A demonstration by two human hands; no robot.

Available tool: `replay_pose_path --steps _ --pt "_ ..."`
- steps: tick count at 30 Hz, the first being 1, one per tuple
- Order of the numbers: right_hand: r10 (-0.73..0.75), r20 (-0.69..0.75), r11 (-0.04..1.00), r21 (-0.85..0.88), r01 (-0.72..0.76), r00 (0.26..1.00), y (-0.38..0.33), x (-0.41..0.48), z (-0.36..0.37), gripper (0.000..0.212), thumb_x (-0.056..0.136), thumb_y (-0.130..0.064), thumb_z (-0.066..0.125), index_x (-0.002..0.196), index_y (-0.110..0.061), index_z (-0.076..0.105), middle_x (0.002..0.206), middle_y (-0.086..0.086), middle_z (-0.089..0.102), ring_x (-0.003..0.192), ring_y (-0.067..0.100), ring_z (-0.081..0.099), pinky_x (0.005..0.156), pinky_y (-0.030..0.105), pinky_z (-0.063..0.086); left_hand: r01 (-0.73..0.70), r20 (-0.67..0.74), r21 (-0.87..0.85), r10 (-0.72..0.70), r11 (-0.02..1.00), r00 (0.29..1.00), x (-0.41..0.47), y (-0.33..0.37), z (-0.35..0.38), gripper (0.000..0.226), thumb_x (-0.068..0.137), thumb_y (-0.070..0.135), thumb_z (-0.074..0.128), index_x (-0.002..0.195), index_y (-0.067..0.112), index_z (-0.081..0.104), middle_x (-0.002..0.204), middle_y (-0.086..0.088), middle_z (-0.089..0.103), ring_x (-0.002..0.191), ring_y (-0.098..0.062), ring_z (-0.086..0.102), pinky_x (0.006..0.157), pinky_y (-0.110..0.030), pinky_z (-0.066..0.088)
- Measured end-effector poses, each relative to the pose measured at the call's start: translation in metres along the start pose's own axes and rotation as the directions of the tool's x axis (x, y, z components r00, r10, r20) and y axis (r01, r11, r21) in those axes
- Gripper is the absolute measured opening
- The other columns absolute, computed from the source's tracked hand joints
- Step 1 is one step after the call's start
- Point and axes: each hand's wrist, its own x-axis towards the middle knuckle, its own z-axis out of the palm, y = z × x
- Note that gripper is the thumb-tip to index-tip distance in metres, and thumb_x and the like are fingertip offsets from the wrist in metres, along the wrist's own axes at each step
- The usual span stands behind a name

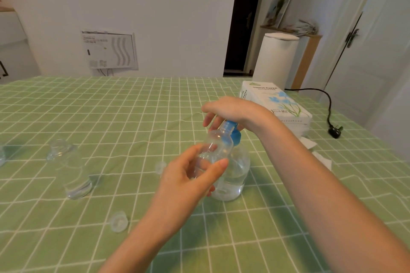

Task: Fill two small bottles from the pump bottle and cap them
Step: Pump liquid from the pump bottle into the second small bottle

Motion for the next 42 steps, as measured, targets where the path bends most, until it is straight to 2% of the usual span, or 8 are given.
replay_pose_path --steps 10,15,21,23,27,32,36,42 --pt "-0.006 -0.014 1.0 0.002 0.006 1.0 -0.001 0.0 0.001 0.028 0.09 -0.029 0.043 0.08 -0.02 0.067 0.115 0.01 0.065 0.104 0.029 0.062 0.08 0.035 0.047 0.007 -0.024 -0.019 -0.008 1.0 1.0 0.0 -0.003 0.003 0.04 0.059 0.045 0.066 0.097 0.032 0.066 0.067 -0.001 0.064 0.05 -0.008 0.059 0.049 -0.018 0.049" --pt "-0.031 -0.004 0.999 -0.013 0.031 1.0 0.002 -0.001 0.006 0.028 0.092 -0.026 0.044 0.075 -0.019 0.065 0.114 0.014 0.066 0.082 0.026 0.056 0.066 0.029 0.043 0.028 -0.026 -0.008 -0.028 1.0 0.999 -0.002 -0.007 0.003 0.04 0.06 0.045 0.066 0.097 0.032 0.066 0.07 -0.004 0.064 0.05 -0.008 0.06 0.05 -0.021 0.051" --pt "-0.034 -0.02 0.998 -0.044 0.033 0.999 0.002 -0.002 0.004 0.027 0.092 -0.027 0.045 0.074 -0.02 0.064 0.112 0.011 0.066 0.088 0.027 0.058 0.069 0.03 0.044 0.023 -0.031 -0.007 -0.023 1.0 0.999 -0.001 -0.007 0.004 0.045 0.058 0.048 0.065 0.099 0.032 0.065 0.071 -0.004 0.064 0.051 -0.009 0.06 0.05 -0.021 0.051" --pt "-0.034 -0.032 0.999 -0.038 0.033 0.999 -0.001 -0.003 0.0 0.025 0.091 -0.028 0.046 0.08 -0.018 0.066 0.111 0.011 0.067 0.092 0.027 0.06 0.072 0.031 0.045 0.015 -0.031 -0.011 -0.016 1.0 0.999 0.0 -0.005 0.004 0.044 0.058 0.048 0.065 0.099 0.031 0.065 0.068 -0.001 0.064 0.051 -0.009 0.06 0.049 -0.02 0.05" --pt "-0.06 -0.065 0.996 -0.065 0.056 0.996 -0.007 -0.005 -0.006 0.026 0.092 -0.028 0.047 0.096 -0.012 0.068 0.106 0.01 0.07 0.083 0.022 0.057 0.058 0.025 0.038 0.006 -0.028 -0.023 -0.006 1.0 1.0 0.001 -0.003 0.005 0.044 0.058 0.048 0.064 0.099 0.031 0.065 0.063 0.004 0.061 0.051 -0.008 0.058 0.048 -0.019 0.048" --pt "-0.048 -0.063 0.998 -0.04 0.046 0.997 -0.006 -0.005 -0.003 0.025 0.09 -0.024 0.046 0.073 -0.018 0.064 0.107 0.013 0.069 0.085 0.027 0.058 0.065 0.028 0.043 0.014 -0.02 -0.019 -0.014 1.0 1.0 0.001 -0.004 0.005 0.042 0.06 0.047 0.065 0.099 0.03 0.065 0.064 0.004 0.061 0.051 -0.007 0.058 0.048 -0.017 0.047" --pt "-0.049 -0.07 0.998 -0.031 0.047 0.996 -0.001 -0.003 0.001 0.023 0.089 -0.023 0.048 0.072 -0.018 0.063 0.108 0.013 0.07 0.082 0.025 0.057 0.066 0.028 0.043 0.027 -0.007 -0.02 -0.027 0.999 1.0 -0.001 -0.006 0.004 0.031 0.07 0.04 0.066 0.1 0.031 0.065 0.067 -0.002 0.062 0.051 -0.007 0.057 0.048 -0.019 0.048" --pt "-0.04 -0.064 0.999 -0.026 0.039 0.997 0.0 -0.004 0.006 0.021 0.088 -0.024 0.049 0.077 -0.017 0.065 0.108 0.014 0.07 0.085 0.026 0.06 0.071 0.031 0.043 0.048 -0.022 -0.018 -0.048 0.999 0.999 -0.001 -0.009 0.004 0.031 0.073 0.031 0.068 0.104 0.026 0.064 0.07 -0.007 0.061 0.051 -0.009 0.057 0.05 -0.023 0.05"
